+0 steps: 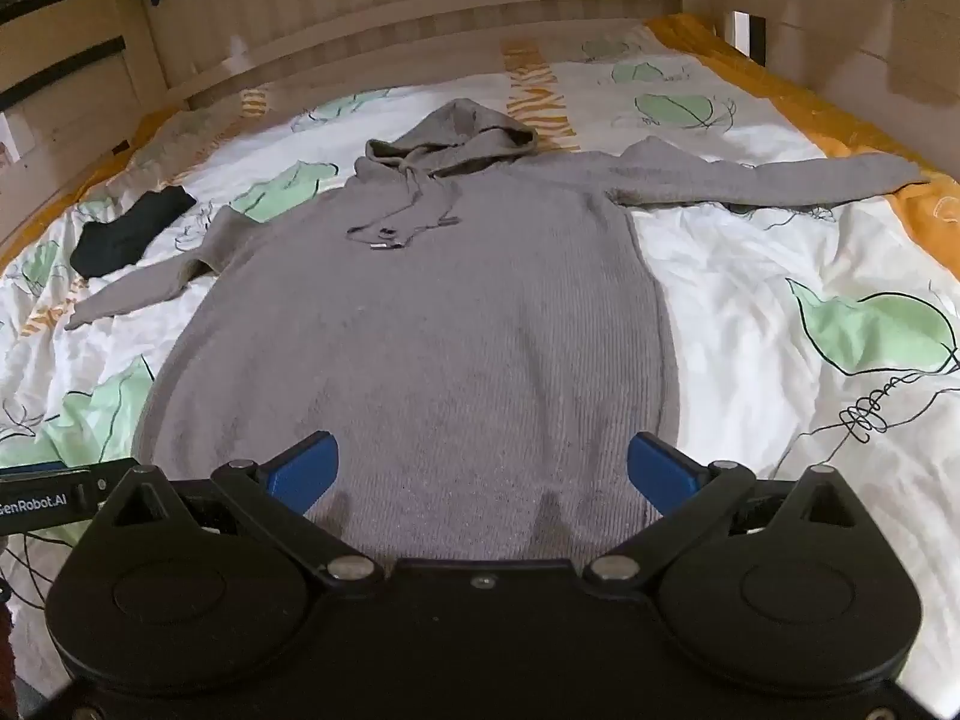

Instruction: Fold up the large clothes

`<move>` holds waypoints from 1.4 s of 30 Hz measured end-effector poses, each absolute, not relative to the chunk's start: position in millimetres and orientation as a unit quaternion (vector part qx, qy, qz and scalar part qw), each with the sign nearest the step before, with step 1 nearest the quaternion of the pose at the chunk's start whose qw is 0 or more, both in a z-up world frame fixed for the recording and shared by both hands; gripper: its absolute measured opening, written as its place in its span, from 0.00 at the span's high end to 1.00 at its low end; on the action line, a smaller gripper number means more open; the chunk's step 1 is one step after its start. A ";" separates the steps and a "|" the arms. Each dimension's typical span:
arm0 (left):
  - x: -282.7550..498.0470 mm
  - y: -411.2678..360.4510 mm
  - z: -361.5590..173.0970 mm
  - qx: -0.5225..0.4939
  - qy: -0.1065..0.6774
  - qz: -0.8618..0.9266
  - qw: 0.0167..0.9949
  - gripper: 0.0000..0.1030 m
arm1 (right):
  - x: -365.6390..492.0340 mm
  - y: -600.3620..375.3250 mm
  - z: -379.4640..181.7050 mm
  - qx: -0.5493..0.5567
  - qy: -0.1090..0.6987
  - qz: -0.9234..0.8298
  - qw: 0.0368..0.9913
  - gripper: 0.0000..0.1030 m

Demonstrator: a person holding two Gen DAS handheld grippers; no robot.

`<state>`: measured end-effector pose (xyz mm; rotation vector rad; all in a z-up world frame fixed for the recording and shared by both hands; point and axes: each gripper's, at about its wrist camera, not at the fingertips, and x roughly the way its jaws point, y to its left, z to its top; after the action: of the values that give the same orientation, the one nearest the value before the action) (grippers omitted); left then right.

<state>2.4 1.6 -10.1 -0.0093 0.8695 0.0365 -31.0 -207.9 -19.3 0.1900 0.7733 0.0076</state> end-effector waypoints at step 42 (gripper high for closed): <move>6.5 -4.1 -19.0 0.011 0.439 0.024 0.898 0.24 | -22.8 -204.1 -29.5 0.093 0.415 -0.004 0.905 0.01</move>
<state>6.5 -4.1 -19.0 0.0220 0.9083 0.0497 -22.8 -204.1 -29.5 0.1918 0.8572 -0.0076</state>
